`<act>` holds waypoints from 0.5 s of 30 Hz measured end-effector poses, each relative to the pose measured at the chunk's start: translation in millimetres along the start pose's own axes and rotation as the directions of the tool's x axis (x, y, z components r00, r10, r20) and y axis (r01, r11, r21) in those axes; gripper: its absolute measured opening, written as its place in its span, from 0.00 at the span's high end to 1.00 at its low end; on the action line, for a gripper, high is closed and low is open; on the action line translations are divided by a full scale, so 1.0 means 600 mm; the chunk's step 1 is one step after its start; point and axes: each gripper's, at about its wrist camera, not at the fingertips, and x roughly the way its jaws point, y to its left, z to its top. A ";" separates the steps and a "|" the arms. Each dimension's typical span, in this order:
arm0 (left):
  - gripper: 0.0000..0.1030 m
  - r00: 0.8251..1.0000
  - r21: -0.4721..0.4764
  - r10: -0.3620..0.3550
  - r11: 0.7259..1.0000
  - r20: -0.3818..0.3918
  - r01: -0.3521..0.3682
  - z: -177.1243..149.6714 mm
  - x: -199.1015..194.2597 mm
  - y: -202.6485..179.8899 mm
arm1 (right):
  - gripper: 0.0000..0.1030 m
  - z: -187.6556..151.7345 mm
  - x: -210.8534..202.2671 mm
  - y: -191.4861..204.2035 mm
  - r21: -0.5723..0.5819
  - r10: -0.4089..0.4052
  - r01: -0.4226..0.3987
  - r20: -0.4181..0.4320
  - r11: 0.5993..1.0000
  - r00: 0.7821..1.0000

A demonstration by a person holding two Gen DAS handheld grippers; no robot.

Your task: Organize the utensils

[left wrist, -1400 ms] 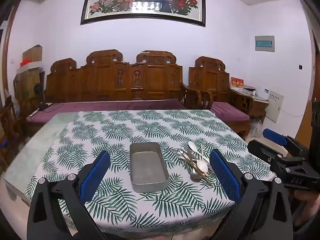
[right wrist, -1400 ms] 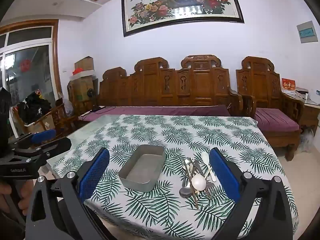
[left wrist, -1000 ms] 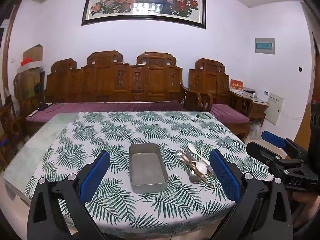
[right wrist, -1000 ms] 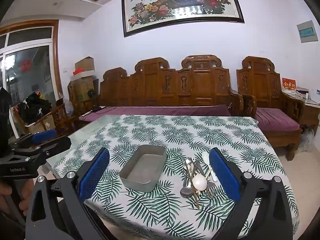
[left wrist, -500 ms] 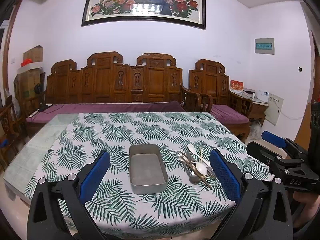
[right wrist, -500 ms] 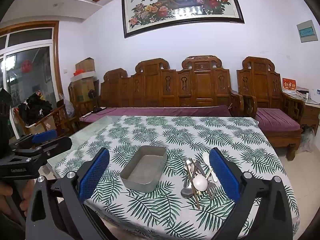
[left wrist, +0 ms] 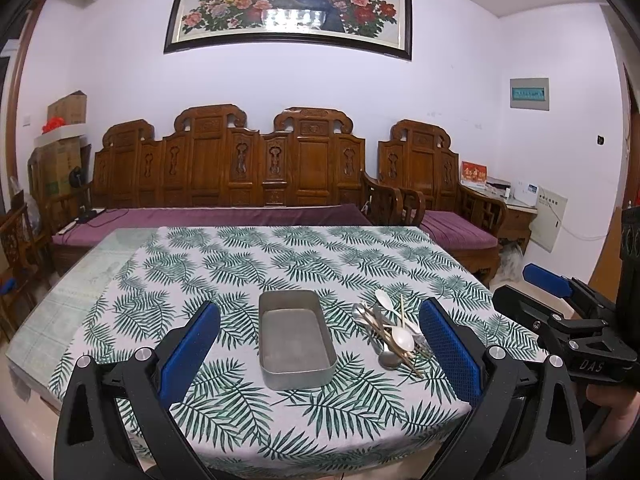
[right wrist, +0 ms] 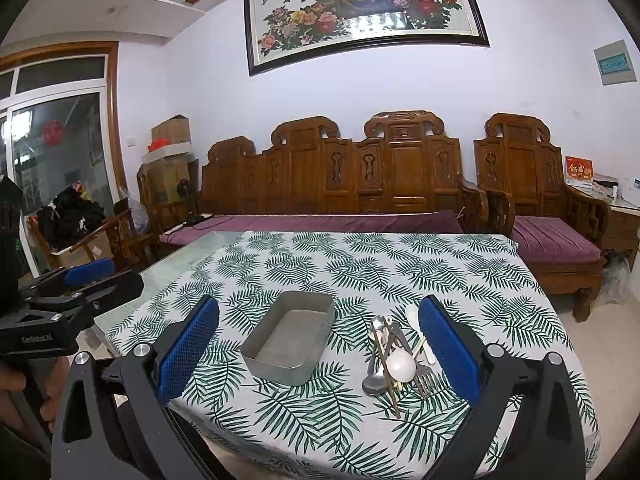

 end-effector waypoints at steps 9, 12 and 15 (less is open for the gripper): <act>0.06 1.000 0.000 0.001 1.000 0.002 -0.001 -0.001 -0.001 0.000 | 0.03 0.000 0.000 0.000 0.001 0.001 -0.001 0.001 1.000 1.000; 0.06 1.000 0.000 0.001 1.000 0.003 -0.001 0.001 -0.001 0.000 | 0.03 0.002 -0.005 0.000 0.000 0.003 -0.003 0.003 1.000 1.000; 0.06 1.000 0.000 0.001 1.000 0.007 -0.001 0.003 -0.004 -0.001 | 0.03 0.002 -0.005 -0.001 0.001 0.003 -0.003 0.004 1.000 1.000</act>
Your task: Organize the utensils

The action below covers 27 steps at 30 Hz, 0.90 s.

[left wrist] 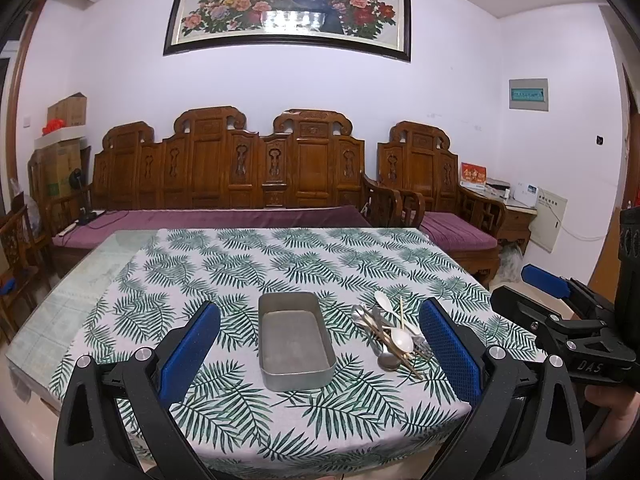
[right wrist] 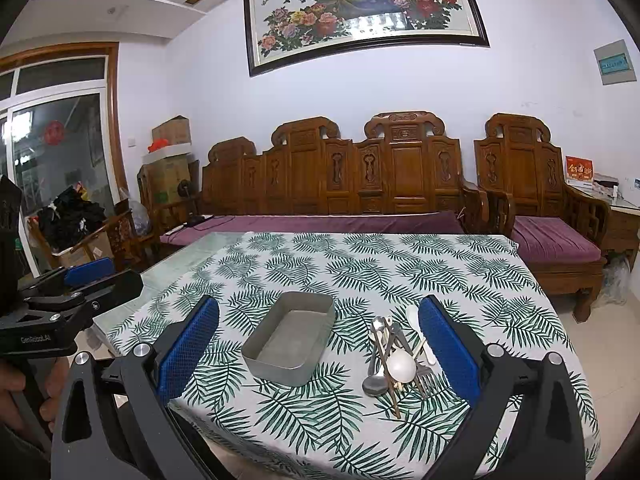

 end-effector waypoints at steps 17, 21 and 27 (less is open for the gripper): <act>0.06 1.000 0.000 -0.002 1.000 0.004 0.002 -0.001 -0.002 -0.001 | 0.03 0.001 0.000 0.000 0.002 0.004 -0.004 0.003 1.000 1.000; 0.06 1.000 0.000 -0.002 1.000 0.005 0.002 -0.003 -0.003 -0.002 | 0.03 0.001 0.000 0.000 0.002 0.004 -0.004 0.002 1.000 1.000; 0.06 1.000 0.000 -0.002 1.000 0.005 0.002 -0.004 -0.005 -0.003 | 0.03 0.001 0.000 0.000 0.002 0.004 -0.004 0.003 1.000 1.000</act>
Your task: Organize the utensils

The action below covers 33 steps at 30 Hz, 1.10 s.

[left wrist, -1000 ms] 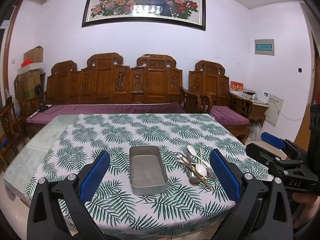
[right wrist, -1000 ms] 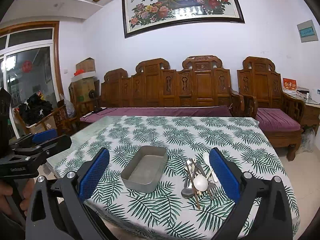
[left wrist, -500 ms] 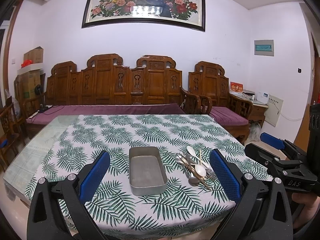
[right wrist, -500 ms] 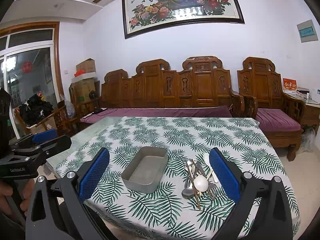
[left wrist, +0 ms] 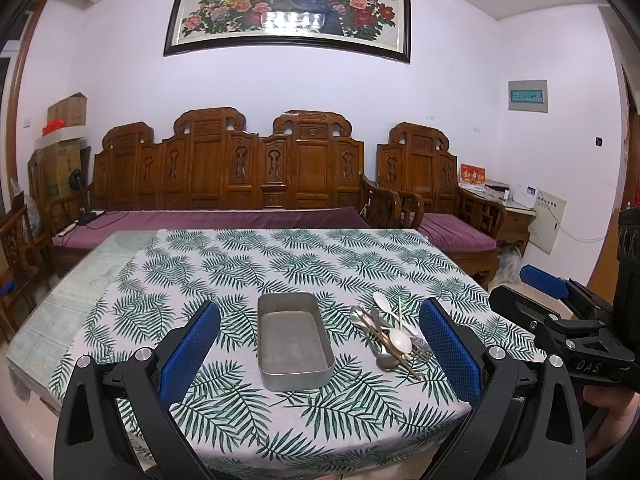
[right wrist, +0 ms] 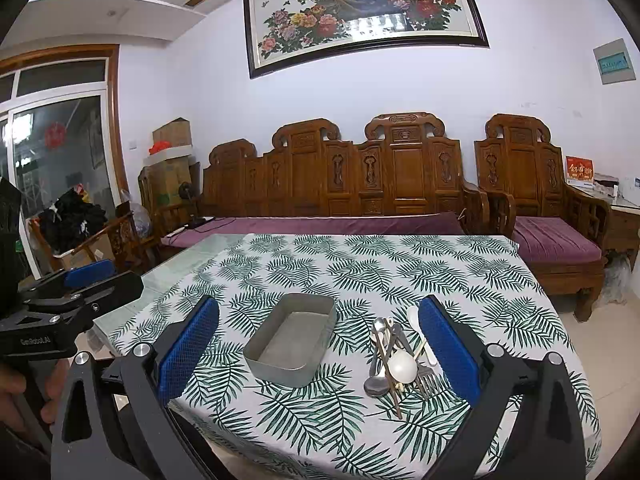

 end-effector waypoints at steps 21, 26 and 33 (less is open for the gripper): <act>0.06 0.995 0.006 -0.015 1.000 -0.099 0.016 -0.030 0.053 -0.004 | 0.13 -0.018 0.036 -0.032 0.005 -0.010 0.010 -0.058 1.000 0.998; 0.06 0.990 0.021 -0.022 0.999 -0.142 0.025 -0.043 0.085 -0.011 | 0.27 -0.032 0.076 -0.061 -0.004 -0.015 0.015 -0.116 1.000 0.993; 0.06 0.978 0.047 -0.031 0.998 -0.209 0.042 -0.051 0.148 -0.025 | 0.45 -0.045 0.150 -0.112 -0.011 -0.011 0.009 -0.219 1.000 0.976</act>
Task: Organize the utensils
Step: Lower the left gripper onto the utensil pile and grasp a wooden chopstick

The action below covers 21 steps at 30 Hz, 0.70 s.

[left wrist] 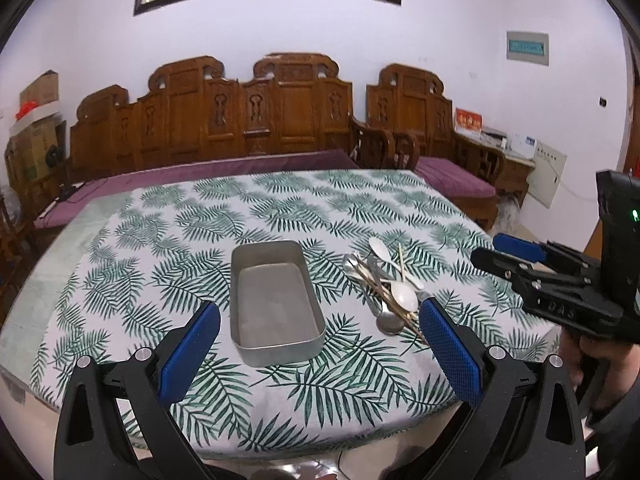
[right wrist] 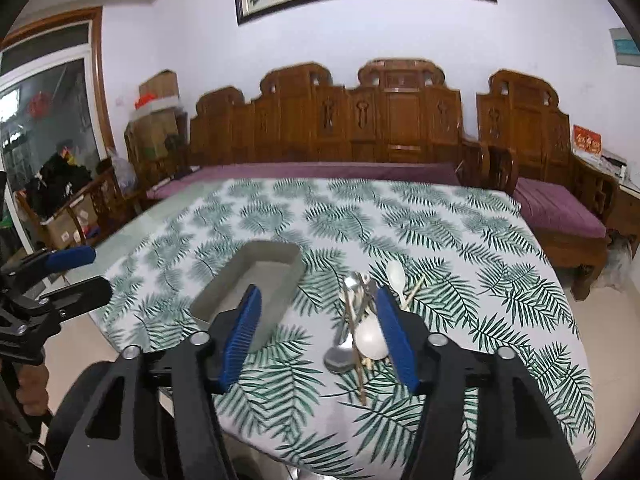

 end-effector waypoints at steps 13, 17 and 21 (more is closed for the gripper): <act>0.08 0.991 0.035 -0.072 0.997 -0.112 0.076 0.016 0.125 -0.041 | 0.63 -0.019 0.151 -0.102 0.022 -0.009 0.014 -0.199 1.000 0.980; 0.15 0.983 0.037 -0.099 0.994 -0.156 0.106 0.016 0.165 -0.057 | 0.64 -0.037 0.168 -0.121 -0.001 -0.025 0.026 -0.238 1.000 0.971; 0.24 0.972 0.022 -0.120 0.992 -0.201 0.127 0.006 0.207 -0.077 | 0.69 -0.060 0.180 -0.147 0.021 -0.020 0.026 -0.266 0.999 0.964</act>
